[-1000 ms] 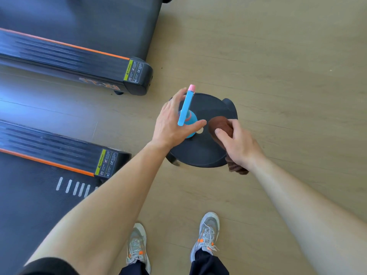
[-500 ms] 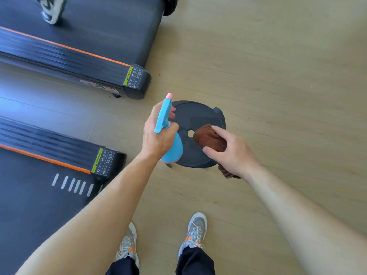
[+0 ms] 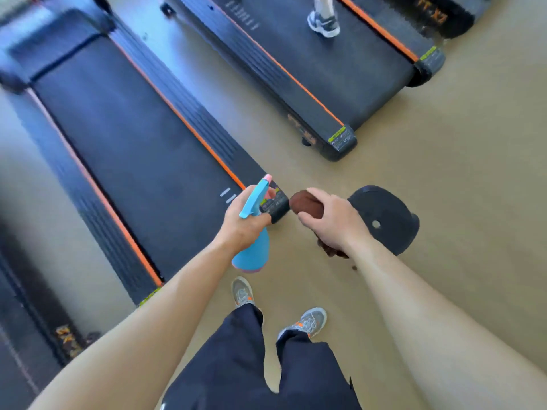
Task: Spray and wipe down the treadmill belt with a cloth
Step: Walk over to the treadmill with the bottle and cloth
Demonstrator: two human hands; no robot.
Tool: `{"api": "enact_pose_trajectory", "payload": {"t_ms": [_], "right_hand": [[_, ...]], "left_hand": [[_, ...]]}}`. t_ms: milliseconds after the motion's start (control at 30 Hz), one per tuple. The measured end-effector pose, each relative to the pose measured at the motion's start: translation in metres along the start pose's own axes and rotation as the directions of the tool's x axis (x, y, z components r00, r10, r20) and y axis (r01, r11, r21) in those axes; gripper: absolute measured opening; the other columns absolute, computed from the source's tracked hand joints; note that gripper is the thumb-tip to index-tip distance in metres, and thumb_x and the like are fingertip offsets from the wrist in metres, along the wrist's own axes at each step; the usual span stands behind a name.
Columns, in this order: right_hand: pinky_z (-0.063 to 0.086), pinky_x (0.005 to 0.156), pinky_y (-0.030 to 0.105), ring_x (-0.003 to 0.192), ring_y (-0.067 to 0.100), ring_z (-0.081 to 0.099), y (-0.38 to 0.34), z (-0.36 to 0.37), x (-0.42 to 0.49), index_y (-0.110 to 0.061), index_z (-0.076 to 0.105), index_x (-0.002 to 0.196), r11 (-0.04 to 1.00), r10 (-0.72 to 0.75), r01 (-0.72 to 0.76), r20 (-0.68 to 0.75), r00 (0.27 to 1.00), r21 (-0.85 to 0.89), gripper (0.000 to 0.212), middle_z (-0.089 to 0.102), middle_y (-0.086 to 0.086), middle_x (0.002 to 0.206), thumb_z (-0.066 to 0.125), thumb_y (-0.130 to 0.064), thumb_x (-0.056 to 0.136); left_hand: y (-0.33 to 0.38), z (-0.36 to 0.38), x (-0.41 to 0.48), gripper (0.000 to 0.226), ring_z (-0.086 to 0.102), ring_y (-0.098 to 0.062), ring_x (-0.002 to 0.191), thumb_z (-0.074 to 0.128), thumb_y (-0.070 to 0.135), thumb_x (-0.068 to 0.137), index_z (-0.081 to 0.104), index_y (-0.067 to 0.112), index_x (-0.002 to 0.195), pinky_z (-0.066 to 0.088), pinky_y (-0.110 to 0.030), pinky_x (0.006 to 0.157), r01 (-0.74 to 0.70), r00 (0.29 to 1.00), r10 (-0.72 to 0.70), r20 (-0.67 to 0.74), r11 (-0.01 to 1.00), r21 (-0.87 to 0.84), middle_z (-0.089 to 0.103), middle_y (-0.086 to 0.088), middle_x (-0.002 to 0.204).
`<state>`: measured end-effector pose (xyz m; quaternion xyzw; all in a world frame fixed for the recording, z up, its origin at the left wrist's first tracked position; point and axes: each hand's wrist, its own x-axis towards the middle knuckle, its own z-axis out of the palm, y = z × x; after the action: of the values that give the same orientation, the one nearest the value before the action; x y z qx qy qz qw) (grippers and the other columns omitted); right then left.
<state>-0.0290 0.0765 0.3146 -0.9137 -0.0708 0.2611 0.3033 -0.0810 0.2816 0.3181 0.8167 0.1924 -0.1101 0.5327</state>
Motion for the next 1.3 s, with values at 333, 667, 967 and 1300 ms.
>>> {"api": "enact_pose_trajectory", "payload": {"t_ms": [333, 667, 967, 1300], "right_hand": [[0.054, 0.083, 0.034, 0.098, 0.026, 0.063, -0.204, 0.058, 0.022, -0.040, 0.052, 0.137, 0.963, -0.172, 0.212, 0.223, 0.960, -0.167, 0.050, 0.065, 0.001, 0.120, 0.058, -0.049, 0.088], [0.047, 0.098, 0.035, 0.121, 0.026, 0.058, -0.377, 0.094, 0.070, -0.035, 0.047, 0.145, 0.870, -0.314, 0.378, 0.236, 0.920, -0.316, 0.063, 0.063, 0.001, 0.135, 0.061, -0.051, 0.086], [0.050, 0.095, 0.034, 0.114, 0.025, 0.061, -0.476, 0.086, 0.133, -0.034, 0.051, 0.141, 0.827, -0.425, 0.472, 0.211, 0.880, -0.306, 0.057, 0.066, 0.001, 0.126, 0.063, -0.047, 0.088], [0.050, 0.095, 0.038, 0.118, 0.025, 0.058, -0.577, 0.097, 0.298, -0.035, 0.046, 0.145, 0.789, -0.466, 0.543, 0.298, 0.833, -0.286, 0.062, 0.063, 0.001, 0.130, 0.059, -0.051, 0.087]], "left_hand": [[-0.042, -0.187, -0.081, 0.050, 0.056, -0.004, 0.093, 0.059, -0.002, 0.087, 0.061, 0.033, 0.123, 0.041, -0.014, 0.071, 0.130, 0.891, -0.212, -0.401, 0.966, -0.221, 0.065, 0.016, 0.119], [-0.079, -0.334, -0.080, 0.038, 0.056, -0.014, 0.089, 0.062, 0.005, 0.090, 0.059, 0.029, 0.118, 0.041, -0.029, 0.070, 0.131, 0.826, -0.248, -0.506, 0.958, -0.255, 0.062, 0.008, 0.121], [-0.067, -0.432, -0.022, 0.037, 0.055, -0.015, 0.086, 0.058, 0.004, 0.086, 0.062, 0.030, 0.113, 0.043, -0.032, 0.072, 0.111, 0.766, -0.267, -0.584, 0.951, -0.289, 0.064, 0.009, 0.115], [-0.043, -0.529, 0.130, 0.051, 0.058, -0.009, 0.096, 0.060, 0.000, 0.084, 0.057, 0.042, 0.114, 0.046, -0.026, 0.080, 0.101, 0.731, -0.274, -0.625, 0.949, -0.298, 0.064, 0.010, 0.115]]}}
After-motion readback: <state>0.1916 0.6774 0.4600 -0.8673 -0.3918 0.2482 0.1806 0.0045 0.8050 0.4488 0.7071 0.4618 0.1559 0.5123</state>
